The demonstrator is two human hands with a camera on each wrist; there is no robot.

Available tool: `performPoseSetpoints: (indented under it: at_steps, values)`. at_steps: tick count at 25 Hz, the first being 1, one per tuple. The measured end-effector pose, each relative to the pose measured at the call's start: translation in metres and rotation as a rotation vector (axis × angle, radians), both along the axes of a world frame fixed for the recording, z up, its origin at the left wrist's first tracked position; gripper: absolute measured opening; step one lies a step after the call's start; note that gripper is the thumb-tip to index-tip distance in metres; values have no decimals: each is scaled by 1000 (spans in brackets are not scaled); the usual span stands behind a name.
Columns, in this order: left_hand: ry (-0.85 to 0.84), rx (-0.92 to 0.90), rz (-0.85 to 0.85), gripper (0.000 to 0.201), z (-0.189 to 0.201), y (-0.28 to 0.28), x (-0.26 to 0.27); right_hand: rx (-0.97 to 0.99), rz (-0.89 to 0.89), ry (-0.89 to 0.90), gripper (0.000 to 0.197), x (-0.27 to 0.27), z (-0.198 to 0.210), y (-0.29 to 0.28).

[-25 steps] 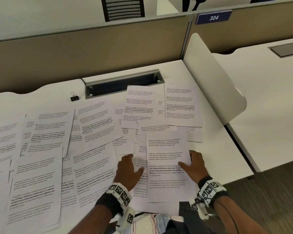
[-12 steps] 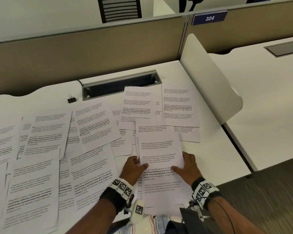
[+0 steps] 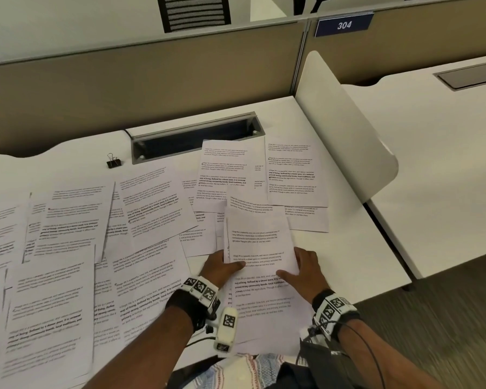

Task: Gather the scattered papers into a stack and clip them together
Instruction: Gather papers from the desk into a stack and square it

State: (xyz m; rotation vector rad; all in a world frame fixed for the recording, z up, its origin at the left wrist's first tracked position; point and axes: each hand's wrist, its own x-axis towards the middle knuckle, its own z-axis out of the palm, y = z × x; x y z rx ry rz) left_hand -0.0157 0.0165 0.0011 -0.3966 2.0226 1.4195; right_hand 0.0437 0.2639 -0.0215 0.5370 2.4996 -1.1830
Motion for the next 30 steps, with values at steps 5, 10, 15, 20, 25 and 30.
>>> performPoseSetpoints:
  at_steps: [5, 10, 15, 20, 25, 30]
  values:
    - [161, -64, -117, 36, 27, -2, 2, -54, -36, 6, 68, -3, -4, 4]
    - [240, -9, -102, 15, 58, -18, 11, -190, -118, 59, 75, -16, 4, 6]
    - [300, 18, -81, 16, 74, -44, 21, -658, -164, 82, 64, -37, 37, -6]
    - [378, 55, -27, 17, 98, -58, 12, -738, -116, 212, 43, -53, 81, -28]
    - [532, 114, 32, 20, 130, -54, -4, -613, -58, 448, 32, -65, 147, -37]
    - [648, 74, 12, 21, 143, -48, -12, -466, 41, 599, 29, -67, 173, -31]
